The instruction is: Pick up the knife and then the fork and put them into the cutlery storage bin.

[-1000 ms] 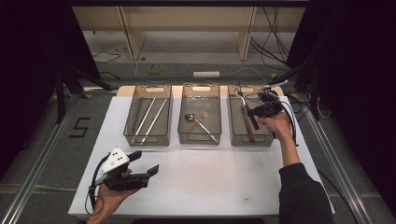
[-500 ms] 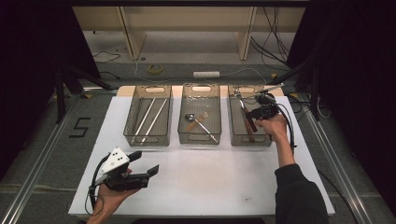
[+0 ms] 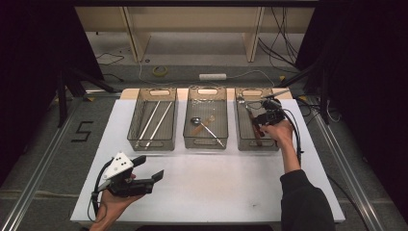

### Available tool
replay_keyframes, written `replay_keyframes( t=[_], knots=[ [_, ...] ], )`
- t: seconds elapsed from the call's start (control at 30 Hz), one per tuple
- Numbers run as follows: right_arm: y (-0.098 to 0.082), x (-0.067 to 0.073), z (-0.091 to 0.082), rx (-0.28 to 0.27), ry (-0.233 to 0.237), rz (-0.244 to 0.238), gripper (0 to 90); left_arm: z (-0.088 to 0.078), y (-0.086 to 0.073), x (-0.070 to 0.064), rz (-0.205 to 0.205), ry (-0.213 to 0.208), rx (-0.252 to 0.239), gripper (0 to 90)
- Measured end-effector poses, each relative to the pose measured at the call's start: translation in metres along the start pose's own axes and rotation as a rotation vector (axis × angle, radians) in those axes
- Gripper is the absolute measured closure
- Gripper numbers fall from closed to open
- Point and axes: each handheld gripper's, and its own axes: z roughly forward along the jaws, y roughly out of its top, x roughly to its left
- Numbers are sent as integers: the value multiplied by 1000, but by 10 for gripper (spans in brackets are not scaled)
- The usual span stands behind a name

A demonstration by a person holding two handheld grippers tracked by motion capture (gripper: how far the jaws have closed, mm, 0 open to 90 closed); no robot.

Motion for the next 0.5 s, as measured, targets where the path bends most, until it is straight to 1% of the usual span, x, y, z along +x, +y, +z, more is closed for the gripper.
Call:
replay_keyframes(
  t=[0.13,0.17,0.23,0.27,0.33,0.37,0.5],
  knots=[
    [0,1,3,5,-4,6,765,0,0,0,-1,-1,0,174],
    [0,1,4,3,1,6,756,0,0,0,-1,0,0,174],
    [0,0,4,0,53,23,617,0,0,0,-6,0,-4,173],
    [1,-1,3,-5,61,31,586,0,0,0,-5,1,-2,173],
    [2,-2,-1,-28,82,34,546,0,0,0,-4,1,-2,173],
    [2,-2,-2,-25,88,36,534,0,0,0,-1,0,-1,173],
    [2,-2,-7,-23,86,7,472,0,0,0,0,0,1,172]
  ],
)
